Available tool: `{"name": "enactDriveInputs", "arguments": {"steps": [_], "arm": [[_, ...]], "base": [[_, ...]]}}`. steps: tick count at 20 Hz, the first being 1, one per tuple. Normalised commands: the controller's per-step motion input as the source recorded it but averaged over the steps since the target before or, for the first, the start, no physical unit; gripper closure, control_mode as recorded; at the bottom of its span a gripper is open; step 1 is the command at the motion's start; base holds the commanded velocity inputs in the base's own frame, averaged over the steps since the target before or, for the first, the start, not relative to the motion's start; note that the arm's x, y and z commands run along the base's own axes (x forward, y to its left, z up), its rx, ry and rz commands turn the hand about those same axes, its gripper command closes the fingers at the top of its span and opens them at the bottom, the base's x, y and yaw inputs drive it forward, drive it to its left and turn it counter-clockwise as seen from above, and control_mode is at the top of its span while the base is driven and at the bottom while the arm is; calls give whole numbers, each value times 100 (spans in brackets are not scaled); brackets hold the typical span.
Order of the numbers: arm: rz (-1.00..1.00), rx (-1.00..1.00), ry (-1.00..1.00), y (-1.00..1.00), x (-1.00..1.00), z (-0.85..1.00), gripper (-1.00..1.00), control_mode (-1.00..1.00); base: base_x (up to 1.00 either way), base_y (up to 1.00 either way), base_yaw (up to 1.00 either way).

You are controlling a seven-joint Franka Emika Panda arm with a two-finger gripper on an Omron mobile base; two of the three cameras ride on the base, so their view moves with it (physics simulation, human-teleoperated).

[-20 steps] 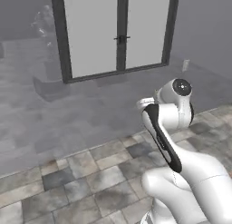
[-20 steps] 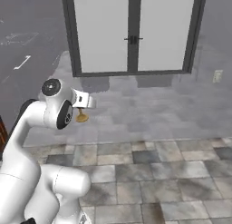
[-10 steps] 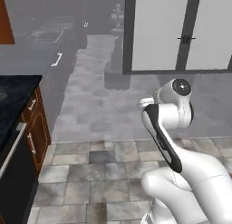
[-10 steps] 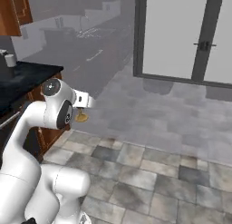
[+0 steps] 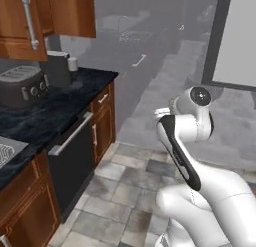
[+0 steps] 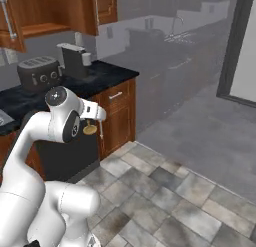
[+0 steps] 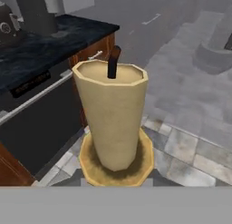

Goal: Pick the candle and candle from the dining table and place them in the open cabinet. Close the cabinet after placing the objects.

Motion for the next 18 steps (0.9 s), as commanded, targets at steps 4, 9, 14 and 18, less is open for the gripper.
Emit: {"name": "enactDriveInputs", "arguments": {"steps": [4, 9, 14, 18], "arm": [[0, 0, 0, 0, 0, 0, 100, 100], [0, 0, 0, 0, 0, 0, 100, 100], [0, 0, 0, 0, 0, 0, 100, 100], [0, 0, 0, 0, 0, 0, 100, 100]], "base": [[-18, -52, 59], [-13, -68, 53], [-23, -82, 47], [-21, -97, 40]]}}
